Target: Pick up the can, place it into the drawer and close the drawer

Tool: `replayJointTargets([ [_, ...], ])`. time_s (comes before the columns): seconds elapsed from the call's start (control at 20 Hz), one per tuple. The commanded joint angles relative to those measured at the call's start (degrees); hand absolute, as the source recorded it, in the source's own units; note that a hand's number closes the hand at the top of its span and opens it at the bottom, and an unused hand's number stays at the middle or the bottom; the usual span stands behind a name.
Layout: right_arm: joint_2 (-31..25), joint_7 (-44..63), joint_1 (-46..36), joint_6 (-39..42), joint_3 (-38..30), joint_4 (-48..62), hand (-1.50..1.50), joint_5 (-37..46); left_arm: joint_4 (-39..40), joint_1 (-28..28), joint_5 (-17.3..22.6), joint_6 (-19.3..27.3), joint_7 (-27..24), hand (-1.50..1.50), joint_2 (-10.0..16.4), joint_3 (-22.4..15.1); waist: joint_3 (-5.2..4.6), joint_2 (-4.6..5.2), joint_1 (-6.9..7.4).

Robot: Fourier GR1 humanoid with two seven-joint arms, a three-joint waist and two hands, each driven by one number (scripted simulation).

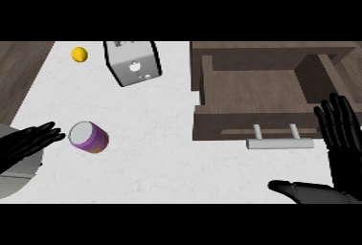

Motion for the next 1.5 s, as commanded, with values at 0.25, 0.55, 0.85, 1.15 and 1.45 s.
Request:
replayJointTargets([
  [0.25,-0.3,-1.6,7.5,3.3,-1.0,-4.5,-1.50,-1.5,19.6,-10.3,10.3,-10.0,3.9,-1.50,7.2,2.6,0.10,-0.18,-0.03],
  [0.55,-2.9,-1.7,5.2,5.7,-7.3,-1.3,-1.50,-5.1,20.7,-12.1,4.9,-10.1,5.7,-1.50,2.5,3.5,0.09,-0.21,0.40],
  [0.85,-0.2,2.1,4.5,3.3,-3.9,-3.7,-1.50,-2.3,25.1,-15.3,-1.5,-11.6,4.2,-1.50,-1.0,5.1,0.07,-0.22,0.48],
  [1.15,-1.7,-5.2,6.5,7.2,-8.9,1.2,-1.50,-5.8,24.1,-15.2,-9.6,-10.6,1.8,-1.50,-6.5,4.2,0.09,-0.25,0.54],
  [1.45,0.4,-9.6,10.9,8.7,-8.0,1.2,-1.50,-4.8,33.3,-17.6,-23.0,-11.6,-7.8,-1.50,-11.0,6.1,0.05,-0.12,0.14],
])
